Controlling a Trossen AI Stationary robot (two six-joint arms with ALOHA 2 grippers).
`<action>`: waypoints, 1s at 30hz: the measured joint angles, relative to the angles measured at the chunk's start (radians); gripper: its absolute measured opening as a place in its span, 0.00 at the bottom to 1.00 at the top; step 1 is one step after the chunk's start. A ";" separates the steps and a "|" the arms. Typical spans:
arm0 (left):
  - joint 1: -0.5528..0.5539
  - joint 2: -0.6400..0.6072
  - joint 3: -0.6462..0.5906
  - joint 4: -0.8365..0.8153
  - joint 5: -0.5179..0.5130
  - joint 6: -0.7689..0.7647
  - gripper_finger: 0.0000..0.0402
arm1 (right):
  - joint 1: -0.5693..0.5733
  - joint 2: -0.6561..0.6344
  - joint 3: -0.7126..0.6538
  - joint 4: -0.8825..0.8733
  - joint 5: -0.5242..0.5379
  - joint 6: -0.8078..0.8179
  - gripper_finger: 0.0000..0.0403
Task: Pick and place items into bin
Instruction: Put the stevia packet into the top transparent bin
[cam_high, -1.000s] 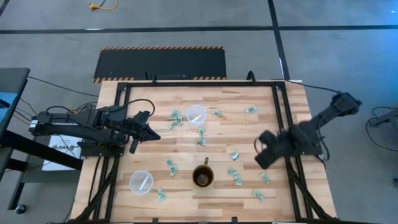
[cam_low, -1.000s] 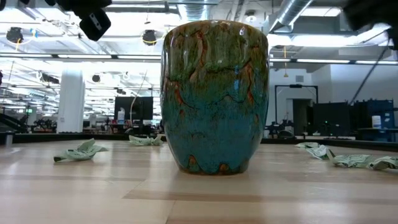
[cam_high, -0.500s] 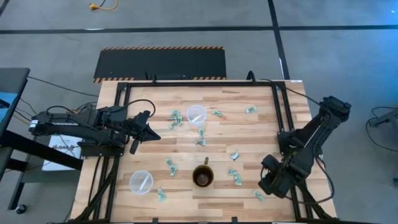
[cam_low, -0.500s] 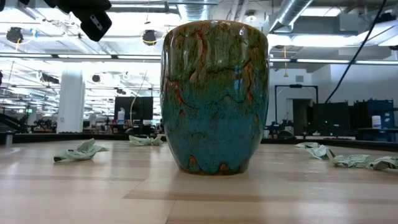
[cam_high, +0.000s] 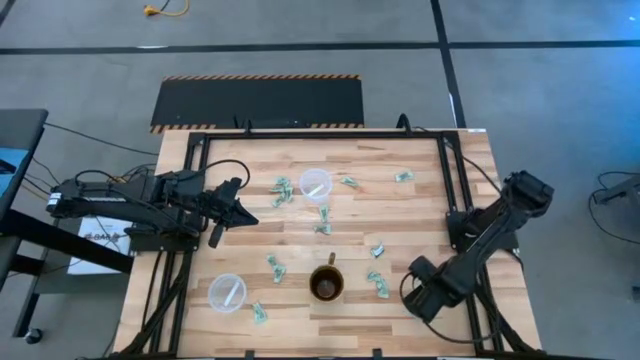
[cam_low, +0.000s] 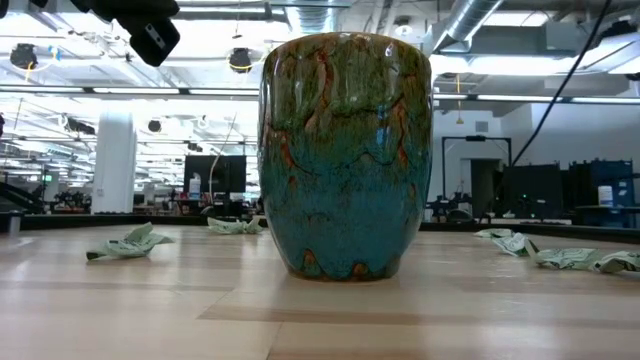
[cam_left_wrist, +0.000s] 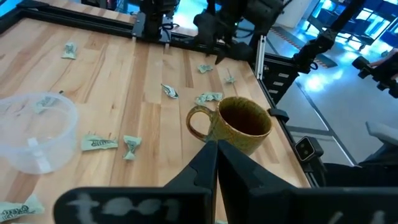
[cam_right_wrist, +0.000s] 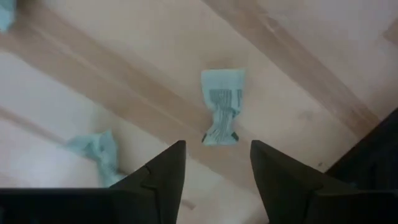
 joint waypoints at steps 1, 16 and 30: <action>0.000 0.000 0.000 0.000 0.000 0.003 0.00 | -0.005 0.016 0.000 0.004 -0.001 -0.009 0.43; 0.000 0.000 0.000 -0.001 0.000 -0.001 0.00 | -0.028 0.129 -0.039 0.082 -0.062 -0.069 0.35; 0.000 0.000 0.000 -0.031 0.000 -0.004 0.00 | -0.032 0.085 -0.065 0.139 -0.026 -0.073 0.12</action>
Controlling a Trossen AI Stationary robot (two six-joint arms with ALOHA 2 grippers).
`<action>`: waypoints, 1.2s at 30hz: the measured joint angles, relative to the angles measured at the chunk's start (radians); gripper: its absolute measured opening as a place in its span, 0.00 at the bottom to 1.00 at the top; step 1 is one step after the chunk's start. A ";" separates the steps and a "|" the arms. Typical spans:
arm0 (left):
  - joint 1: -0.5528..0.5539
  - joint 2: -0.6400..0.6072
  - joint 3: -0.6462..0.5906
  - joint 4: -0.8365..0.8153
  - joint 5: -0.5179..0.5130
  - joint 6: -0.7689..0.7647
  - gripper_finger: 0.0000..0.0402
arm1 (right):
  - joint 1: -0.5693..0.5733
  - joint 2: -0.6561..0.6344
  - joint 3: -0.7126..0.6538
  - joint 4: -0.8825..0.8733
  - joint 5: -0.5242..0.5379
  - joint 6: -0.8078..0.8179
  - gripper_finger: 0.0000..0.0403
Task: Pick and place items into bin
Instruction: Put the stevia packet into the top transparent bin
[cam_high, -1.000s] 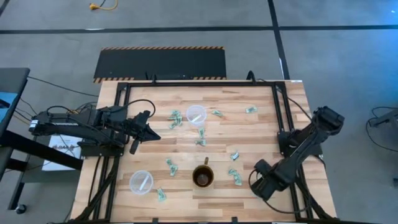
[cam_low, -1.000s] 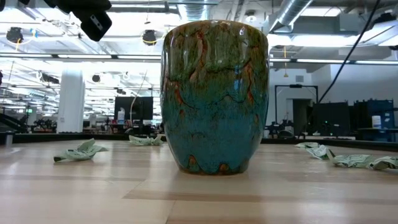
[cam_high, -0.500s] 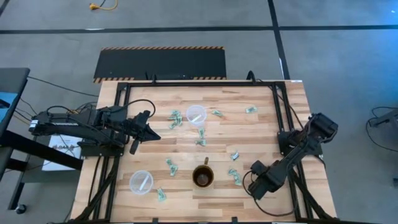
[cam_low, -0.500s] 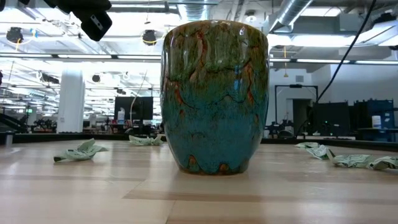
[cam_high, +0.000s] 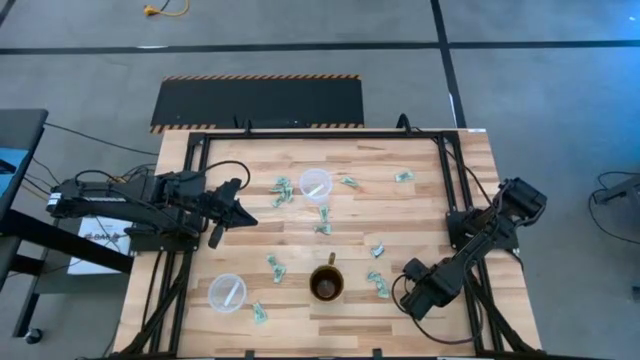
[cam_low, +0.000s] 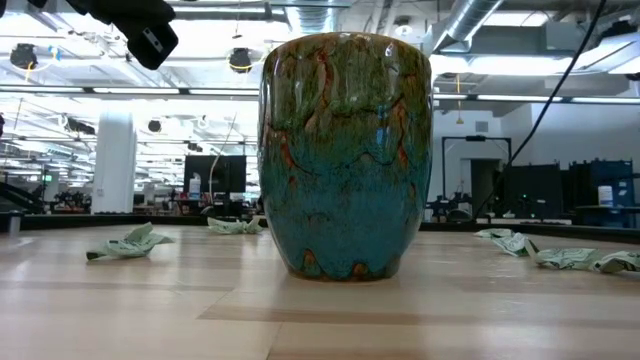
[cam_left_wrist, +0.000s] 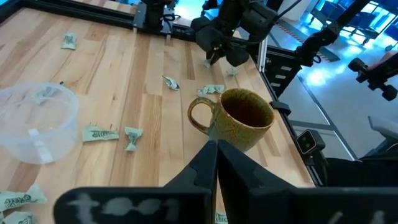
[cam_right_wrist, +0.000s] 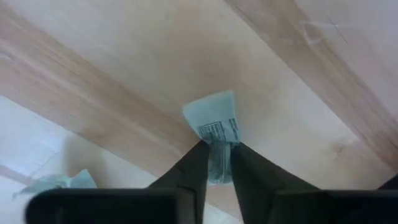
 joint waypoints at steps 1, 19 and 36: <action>0.000 0.000 0.000 0.000 0.000 0.001 0.00 | 0.000 0.001 0.001 -0.001 0.001 0.000 0.09; 0.000 0.000 0.000 -0.004 -0.257 0.125 0.00 | -0.075 -0.144 0.083 -0.269 0.331 -0.070 0.01; 0.000 0.000 0.000 -0.065 -0.361 0.132 0.00 | -0.815 -0.358 0.234 0.361 0.415 -1.301 0.00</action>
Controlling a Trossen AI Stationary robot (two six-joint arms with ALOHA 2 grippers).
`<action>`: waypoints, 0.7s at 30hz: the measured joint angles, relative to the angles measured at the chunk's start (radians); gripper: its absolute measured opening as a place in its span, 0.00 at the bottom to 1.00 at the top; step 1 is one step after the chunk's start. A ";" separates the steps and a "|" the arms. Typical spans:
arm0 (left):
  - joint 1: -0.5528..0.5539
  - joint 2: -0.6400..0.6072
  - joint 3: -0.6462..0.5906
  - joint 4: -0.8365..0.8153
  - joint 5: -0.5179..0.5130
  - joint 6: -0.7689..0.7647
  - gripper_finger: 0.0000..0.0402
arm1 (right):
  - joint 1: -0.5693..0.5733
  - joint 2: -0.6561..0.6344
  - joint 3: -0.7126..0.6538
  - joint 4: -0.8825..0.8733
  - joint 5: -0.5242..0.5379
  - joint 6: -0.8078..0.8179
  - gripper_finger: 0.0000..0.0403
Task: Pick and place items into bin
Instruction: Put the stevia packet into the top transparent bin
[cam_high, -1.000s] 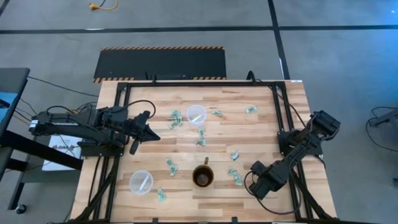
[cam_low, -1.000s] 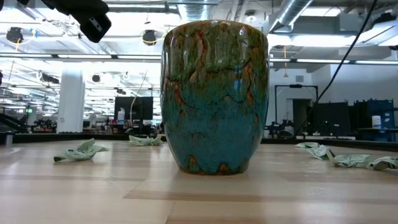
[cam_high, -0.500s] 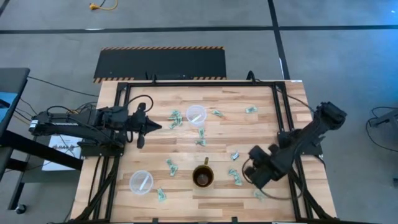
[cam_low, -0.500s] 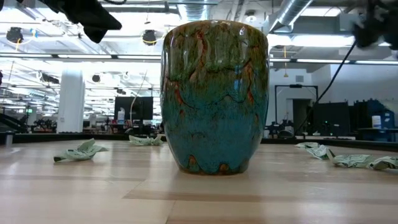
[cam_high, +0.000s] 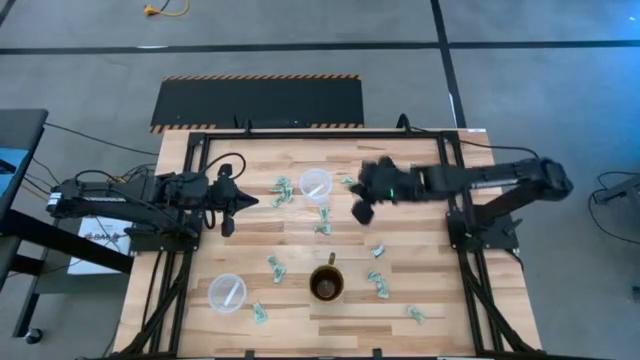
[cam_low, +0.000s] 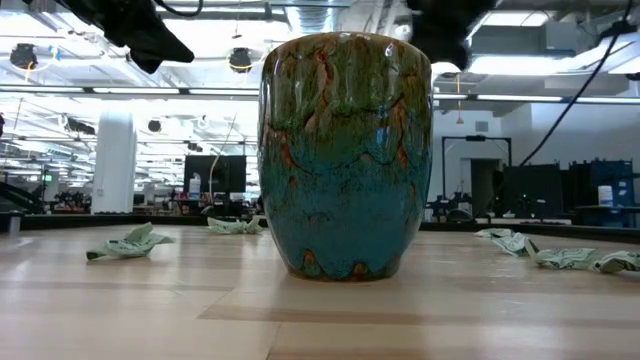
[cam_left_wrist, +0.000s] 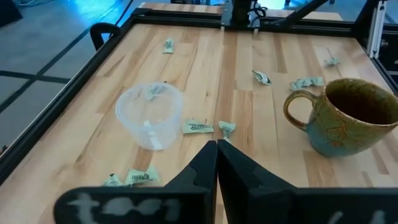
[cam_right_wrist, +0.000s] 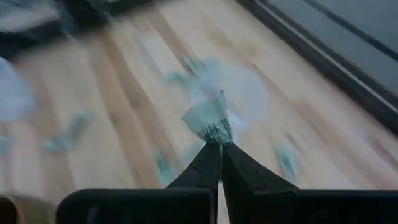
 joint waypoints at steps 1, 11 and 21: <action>0.000 0.000 0.000 0.000 0.000 0.000 0.00 | -0.047 0.005 0.000 0.049 -0.070 -0.035 0.00; 0.000 0.000 0.000 -0.017 0.000 -0.001 0.00 | -0.314 0.243 0.049 0.247 -0.434 -0.131 0.00; 0.000 0.000 0.000 -0.019 0.000 -0.001 0.00 | -0.315 0.471 0.198 0.191 -0.494 -0.239 0.01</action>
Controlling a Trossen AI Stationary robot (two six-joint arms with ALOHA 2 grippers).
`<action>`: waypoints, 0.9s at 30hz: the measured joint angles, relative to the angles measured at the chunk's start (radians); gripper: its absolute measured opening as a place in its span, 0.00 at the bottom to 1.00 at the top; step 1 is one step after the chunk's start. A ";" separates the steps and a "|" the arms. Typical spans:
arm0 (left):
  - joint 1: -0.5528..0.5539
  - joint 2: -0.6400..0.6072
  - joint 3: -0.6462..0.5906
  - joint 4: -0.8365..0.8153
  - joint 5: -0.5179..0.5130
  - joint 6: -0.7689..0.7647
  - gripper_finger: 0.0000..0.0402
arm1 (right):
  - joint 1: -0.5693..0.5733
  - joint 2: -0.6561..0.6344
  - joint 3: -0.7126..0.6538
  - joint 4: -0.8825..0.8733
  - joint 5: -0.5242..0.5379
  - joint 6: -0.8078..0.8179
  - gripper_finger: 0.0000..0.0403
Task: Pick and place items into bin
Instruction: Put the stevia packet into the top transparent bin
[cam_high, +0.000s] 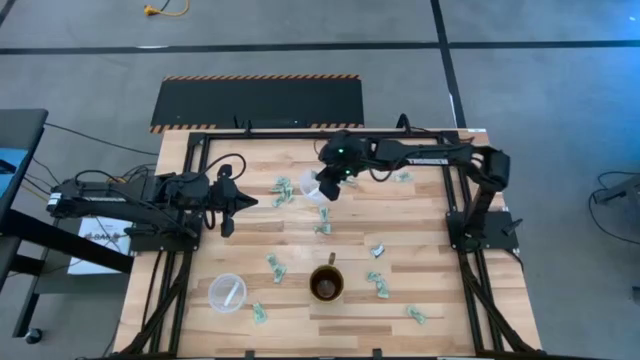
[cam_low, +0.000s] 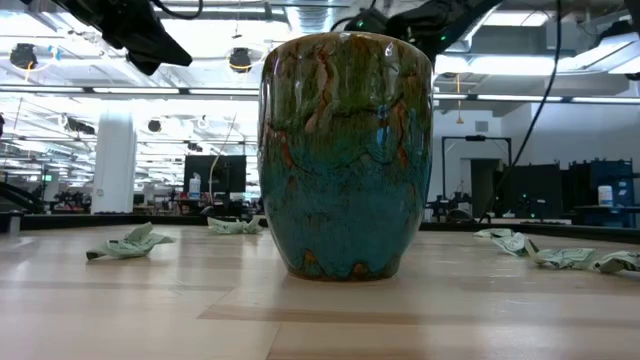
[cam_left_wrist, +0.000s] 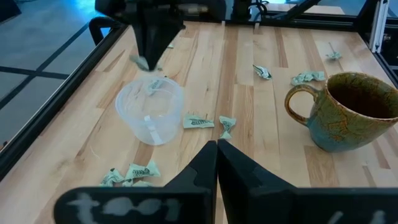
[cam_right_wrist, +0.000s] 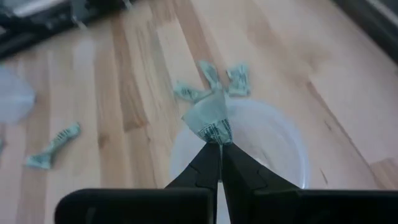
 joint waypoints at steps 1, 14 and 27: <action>0.000 0.000 0.000 0.000 0.000 0.000 0.00 | -0.002 0.009 0.005 -0.015 0.000 -0.002 0.02; 0.000 0.000 0.000 0.000 0.000 0.000 0.00 | -0.002 0.051 0.008 -0.018 -0.053 -0.005 0.18; 0.000 0.000 0.000 0.000 0.000 -0.001 0.00 | -0.003 0.045 0.008 -0.020 -0.052 -0.020 0.30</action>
